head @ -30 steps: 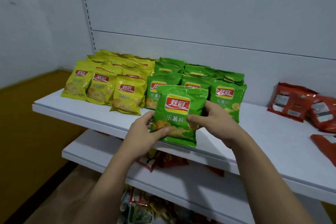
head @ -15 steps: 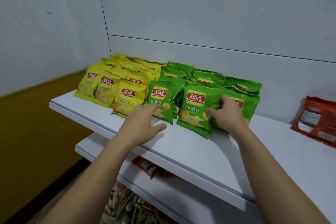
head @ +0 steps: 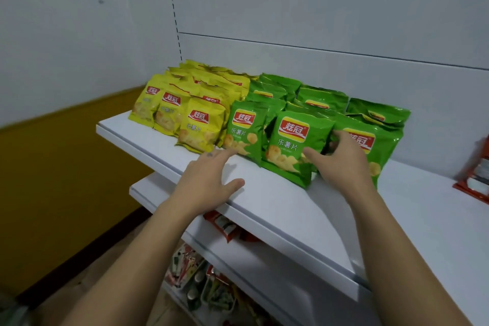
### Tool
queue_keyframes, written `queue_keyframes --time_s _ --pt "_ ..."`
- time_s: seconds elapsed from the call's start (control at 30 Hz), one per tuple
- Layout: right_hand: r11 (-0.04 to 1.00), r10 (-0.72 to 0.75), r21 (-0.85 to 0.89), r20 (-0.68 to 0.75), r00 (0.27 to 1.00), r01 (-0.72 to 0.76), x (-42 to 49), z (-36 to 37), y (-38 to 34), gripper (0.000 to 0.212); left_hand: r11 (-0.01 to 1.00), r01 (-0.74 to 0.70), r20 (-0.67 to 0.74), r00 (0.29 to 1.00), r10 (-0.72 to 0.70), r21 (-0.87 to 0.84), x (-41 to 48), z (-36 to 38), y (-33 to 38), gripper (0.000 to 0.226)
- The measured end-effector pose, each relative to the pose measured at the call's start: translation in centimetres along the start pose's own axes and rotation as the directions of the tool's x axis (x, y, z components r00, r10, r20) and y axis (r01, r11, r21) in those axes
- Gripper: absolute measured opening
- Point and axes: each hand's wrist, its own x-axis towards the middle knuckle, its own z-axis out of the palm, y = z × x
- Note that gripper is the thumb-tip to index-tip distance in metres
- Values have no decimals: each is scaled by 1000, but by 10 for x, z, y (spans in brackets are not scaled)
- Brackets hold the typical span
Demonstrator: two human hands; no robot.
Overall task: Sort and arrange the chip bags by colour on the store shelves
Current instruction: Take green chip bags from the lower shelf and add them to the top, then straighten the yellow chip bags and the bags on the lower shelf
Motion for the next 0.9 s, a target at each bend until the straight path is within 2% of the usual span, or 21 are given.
queue_keyframes --time_s 0.07,0.1,0.17,0.23,0.33,0.4,0.47,0.53,0.63,0.73,0.9 --pt "997 -20 -73 -23 1000 18 -10 2 1 74 1000 -4 -18 1000 4 28 -9 1 -1 68" --pt "994 -44 -99 -40 998 40 -20 4 -1 78 999 -3 -28 1000 4 32 -14 2 -3 69" --pt "987 -135 -103 -75 988 127 -43 8 -10 77 1000 -2 -49 999 3 24 -27 2 -9 70" --pt "974 -225 -4 -48 973 225 -71 17 -22 70 1000 0 -70 998 0 0 -43 3 -19 70" --pt "942 -300 193 123 946 273 -118 40 -36 59 999 25 -96 995 -27 -22 -72 4 -35 69" --pt "938 -327 202 252 911 280 -149 58 -44 55 997 65 -99 993 -69 -38 -93 3 -48 68" --pt "943 -334 137 368 868 304 -177 78 -44 52 991 118 -82 989 -122 -55 -117 6 -63 67" --pt "944 -315 54 437 842 325 -199 100 -34 54 981 176 -53 982 -181 -83 -145 14 -78 67" --pt "930 -233 -128 518 823 343 -222 126 -11 68 969 214 2 977 -215 -125 -185 28 -98 68" --pt "901 -118 -289 552 825 323 -237 138 10 75 965 215 51 977 -209 -148 -211 42 -111 69" --pt "852 51 -456 563 825 258 -253 143 43 70 957 180 160 976 -146 -229 -227 73 -110 71"
